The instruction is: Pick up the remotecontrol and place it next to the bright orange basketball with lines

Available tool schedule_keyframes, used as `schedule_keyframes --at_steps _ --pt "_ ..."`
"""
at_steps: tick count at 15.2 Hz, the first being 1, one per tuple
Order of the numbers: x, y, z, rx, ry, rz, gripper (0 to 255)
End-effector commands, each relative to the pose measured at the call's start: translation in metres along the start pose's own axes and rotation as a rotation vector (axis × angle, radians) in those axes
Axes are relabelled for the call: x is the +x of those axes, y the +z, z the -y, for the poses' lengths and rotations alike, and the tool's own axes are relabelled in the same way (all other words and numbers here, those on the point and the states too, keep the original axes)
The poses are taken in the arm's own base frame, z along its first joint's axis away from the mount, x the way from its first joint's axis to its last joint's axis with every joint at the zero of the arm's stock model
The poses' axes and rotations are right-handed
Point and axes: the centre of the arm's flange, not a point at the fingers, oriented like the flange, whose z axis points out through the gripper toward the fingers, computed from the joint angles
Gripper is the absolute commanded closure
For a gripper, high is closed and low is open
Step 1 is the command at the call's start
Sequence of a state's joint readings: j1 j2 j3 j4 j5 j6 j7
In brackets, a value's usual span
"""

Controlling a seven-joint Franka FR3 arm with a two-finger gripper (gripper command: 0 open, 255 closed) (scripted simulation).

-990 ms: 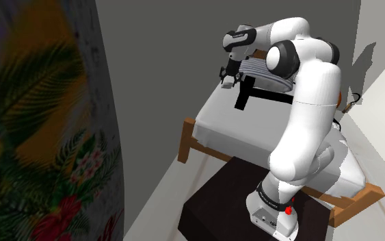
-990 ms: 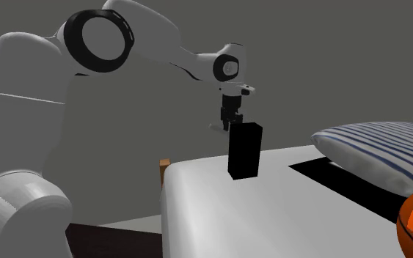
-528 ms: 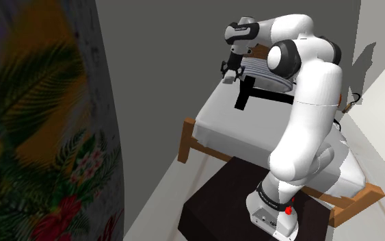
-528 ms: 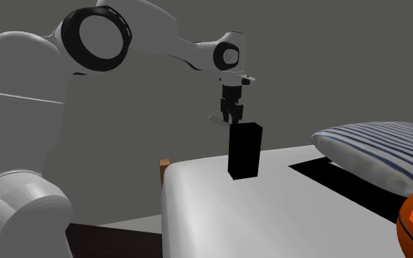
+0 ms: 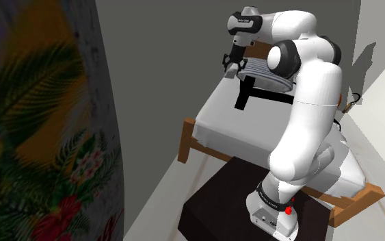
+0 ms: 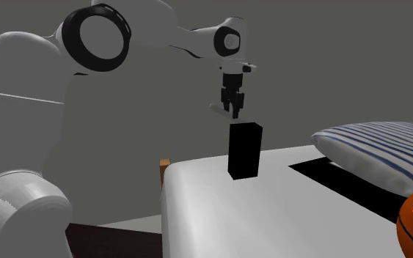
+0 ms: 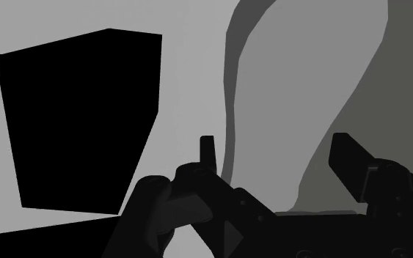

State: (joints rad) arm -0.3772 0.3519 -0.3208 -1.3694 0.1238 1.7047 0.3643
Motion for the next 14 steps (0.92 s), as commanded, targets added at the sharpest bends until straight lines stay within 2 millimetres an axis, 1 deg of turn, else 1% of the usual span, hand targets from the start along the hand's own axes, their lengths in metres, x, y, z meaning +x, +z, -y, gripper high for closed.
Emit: schedule_keyframes --at_steps 1,14 --pt "0.0 -0.01 0.0 0.0 0.0 0.0 255" --pt "0.0 -0.078 0.001 0.0 0.0 0.0 255"
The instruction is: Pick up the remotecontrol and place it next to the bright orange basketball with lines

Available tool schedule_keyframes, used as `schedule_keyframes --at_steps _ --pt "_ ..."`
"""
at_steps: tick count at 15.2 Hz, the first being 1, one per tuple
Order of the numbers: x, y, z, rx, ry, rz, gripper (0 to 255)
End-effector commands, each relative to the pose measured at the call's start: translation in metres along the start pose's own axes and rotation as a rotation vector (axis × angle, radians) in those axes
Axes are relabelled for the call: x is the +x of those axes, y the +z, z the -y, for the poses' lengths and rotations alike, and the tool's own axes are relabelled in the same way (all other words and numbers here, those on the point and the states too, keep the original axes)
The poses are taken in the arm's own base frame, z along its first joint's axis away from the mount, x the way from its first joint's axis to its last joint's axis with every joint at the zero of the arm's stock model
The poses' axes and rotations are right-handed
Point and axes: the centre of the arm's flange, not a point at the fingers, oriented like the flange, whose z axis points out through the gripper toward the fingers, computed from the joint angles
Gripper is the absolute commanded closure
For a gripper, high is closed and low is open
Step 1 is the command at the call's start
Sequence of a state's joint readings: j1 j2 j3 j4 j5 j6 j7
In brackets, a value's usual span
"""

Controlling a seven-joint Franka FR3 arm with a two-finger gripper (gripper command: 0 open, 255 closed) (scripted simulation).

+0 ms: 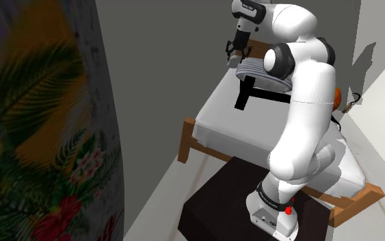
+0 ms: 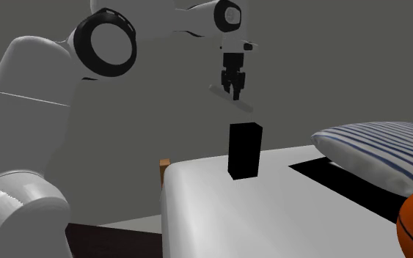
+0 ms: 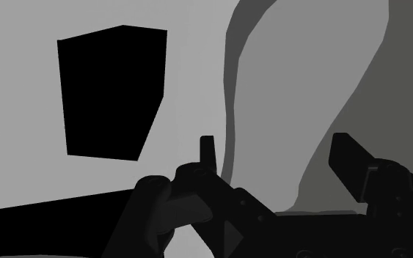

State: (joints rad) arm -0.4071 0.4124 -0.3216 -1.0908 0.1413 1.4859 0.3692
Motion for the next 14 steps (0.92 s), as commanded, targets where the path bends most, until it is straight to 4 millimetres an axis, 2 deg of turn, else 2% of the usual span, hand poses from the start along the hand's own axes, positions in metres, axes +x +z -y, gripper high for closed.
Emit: schedule_keyframes --at_steps 1,8,14 --pt "0.0 -0.011 -0.001 0.0 0.0 0.0 255" --pt "0.0 -0.045 -0.001 0.0 0.0 0.0 255" --pt "-0.018 -0.046 -0.078 0.0 0.0 0.0 255"
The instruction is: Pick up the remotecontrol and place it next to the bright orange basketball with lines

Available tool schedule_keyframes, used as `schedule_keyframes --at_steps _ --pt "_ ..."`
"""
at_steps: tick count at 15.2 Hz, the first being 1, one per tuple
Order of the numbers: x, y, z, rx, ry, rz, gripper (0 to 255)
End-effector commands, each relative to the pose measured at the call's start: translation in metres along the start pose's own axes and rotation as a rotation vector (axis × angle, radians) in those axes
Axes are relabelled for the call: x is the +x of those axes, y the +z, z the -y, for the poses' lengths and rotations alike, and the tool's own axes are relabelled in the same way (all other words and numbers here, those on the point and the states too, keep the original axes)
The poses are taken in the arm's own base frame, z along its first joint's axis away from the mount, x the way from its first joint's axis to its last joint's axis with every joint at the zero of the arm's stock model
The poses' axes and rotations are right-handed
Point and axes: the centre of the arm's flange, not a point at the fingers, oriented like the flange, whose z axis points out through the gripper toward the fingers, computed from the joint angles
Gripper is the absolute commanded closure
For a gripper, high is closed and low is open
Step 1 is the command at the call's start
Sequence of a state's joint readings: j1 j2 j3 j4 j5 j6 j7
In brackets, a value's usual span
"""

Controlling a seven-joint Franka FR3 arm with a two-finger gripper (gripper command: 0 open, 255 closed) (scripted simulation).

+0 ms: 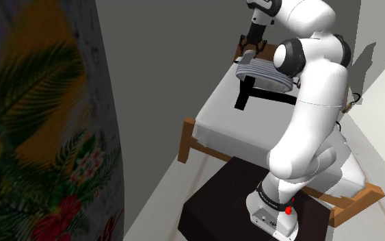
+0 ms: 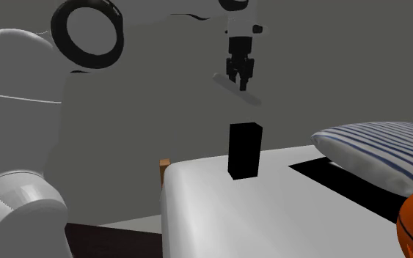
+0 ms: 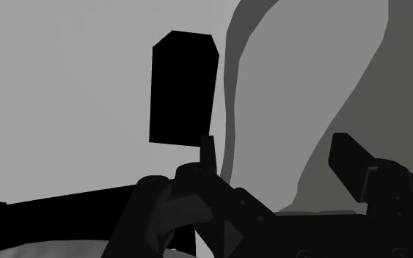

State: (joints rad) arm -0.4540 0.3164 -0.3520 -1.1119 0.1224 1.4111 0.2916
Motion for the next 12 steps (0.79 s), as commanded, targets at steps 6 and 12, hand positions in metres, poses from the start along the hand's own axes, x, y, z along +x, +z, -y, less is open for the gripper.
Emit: schedule_keyframes --at_steps 6,12 --pt "-0.024 -0.001 -0.091 0.0 -0.002 0.001 255" --pt "-0.042 -0.002 -0.169 0.0 -0.002 0.001 255"
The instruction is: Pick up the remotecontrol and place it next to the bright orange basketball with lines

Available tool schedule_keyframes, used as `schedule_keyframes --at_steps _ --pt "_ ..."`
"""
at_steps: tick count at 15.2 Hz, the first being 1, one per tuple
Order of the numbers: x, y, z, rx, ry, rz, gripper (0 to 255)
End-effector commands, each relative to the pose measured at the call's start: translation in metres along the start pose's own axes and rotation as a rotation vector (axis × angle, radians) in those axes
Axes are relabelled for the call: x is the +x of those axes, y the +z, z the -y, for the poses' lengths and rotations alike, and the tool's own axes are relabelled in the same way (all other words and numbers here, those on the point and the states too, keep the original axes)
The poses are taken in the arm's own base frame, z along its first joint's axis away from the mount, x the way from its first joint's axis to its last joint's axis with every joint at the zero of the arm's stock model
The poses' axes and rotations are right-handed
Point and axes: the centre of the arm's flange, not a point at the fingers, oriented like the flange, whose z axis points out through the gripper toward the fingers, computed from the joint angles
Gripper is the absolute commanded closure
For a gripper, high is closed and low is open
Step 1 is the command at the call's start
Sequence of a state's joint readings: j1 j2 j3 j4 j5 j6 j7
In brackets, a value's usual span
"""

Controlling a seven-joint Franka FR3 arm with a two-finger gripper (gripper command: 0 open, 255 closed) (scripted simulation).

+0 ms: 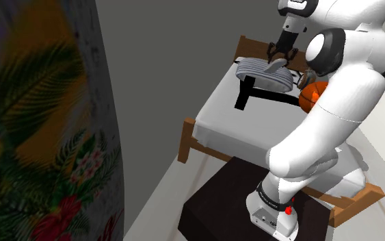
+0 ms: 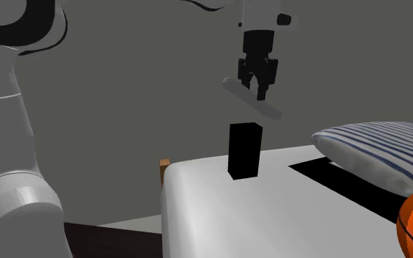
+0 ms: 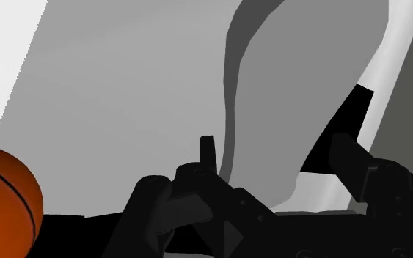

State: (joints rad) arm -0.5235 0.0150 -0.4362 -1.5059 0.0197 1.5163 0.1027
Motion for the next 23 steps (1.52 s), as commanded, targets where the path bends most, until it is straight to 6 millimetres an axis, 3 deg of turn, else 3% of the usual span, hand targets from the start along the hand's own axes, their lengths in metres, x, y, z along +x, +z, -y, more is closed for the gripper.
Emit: schedule_keyframes --at_steps 1,21,23 --pt "-0.006 -0.002 -0.027 0.0 -0.001 0.0 255" --pt "-0.066 -0.006 -0.287 0.0 -0.001 0.0 255" --pt "-0.066 0.004 -0.287 0.0 -0.001 0.0 255"
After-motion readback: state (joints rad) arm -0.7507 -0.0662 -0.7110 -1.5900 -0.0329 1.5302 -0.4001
